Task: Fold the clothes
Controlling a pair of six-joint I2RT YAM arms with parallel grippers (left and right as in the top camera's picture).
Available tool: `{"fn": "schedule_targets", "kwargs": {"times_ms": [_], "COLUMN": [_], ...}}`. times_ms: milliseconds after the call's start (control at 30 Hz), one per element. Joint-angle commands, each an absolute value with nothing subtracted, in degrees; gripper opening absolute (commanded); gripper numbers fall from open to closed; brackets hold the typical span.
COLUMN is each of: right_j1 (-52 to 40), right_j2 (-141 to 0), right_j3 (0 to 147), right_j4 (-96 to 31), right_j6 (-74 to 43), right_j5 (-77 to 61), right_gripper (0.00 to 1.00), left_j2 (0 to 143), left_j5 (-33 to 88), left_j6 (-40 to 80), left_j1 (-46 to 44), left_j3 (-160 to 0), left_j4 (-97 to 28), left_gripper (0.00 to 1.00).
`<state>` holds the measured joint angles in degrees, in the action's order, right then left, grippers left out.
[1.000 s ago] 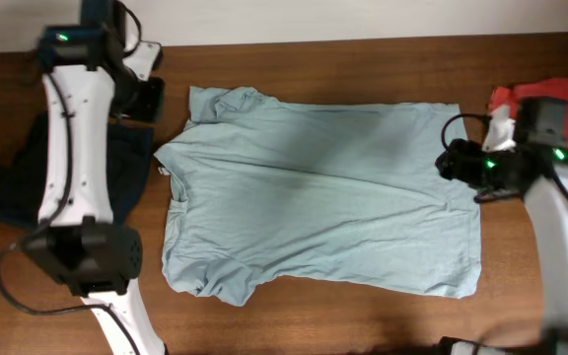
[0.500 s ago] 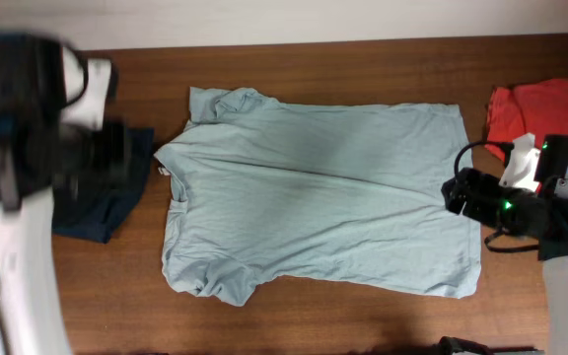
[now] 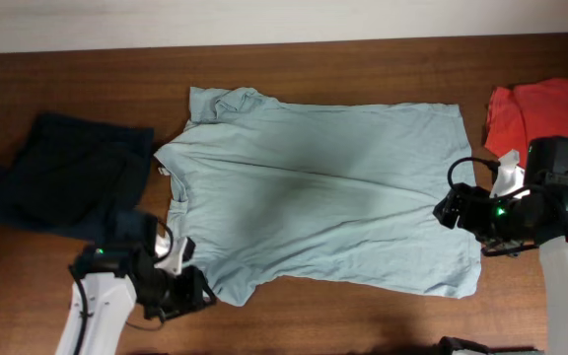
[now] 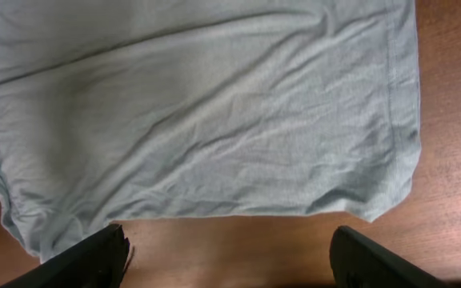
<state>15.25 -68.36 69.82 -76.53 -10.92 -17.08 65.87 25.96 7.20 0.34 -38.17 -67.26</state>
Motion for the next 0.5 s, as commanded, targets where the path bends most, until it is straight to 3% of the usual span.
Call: {"fn": "schedule_targets", "kwargs": {"times_ms": [0, 467], "right_j1": [15.4, 15.4], "right_j2": [-68.3, -68.3], "right_j3": [69.5, 69.5], "right_j4": [-76.3, -75.8], "right_j6": [-10.8, -10.8], "right_j5": [-17.4, -17.4], "right_gripper": [0.86, 0.85], "left_j2": [65.0, 74.5], "left_j5": [30.0, 27.7], "left_j6": [9.6, 22.5], "left_j1": [0.2, 0.2], "left_j3": [-31.8, -26.5], "left_j4": [-62.3, -37.6], "left_gripper": [0.49, 0.50]}}
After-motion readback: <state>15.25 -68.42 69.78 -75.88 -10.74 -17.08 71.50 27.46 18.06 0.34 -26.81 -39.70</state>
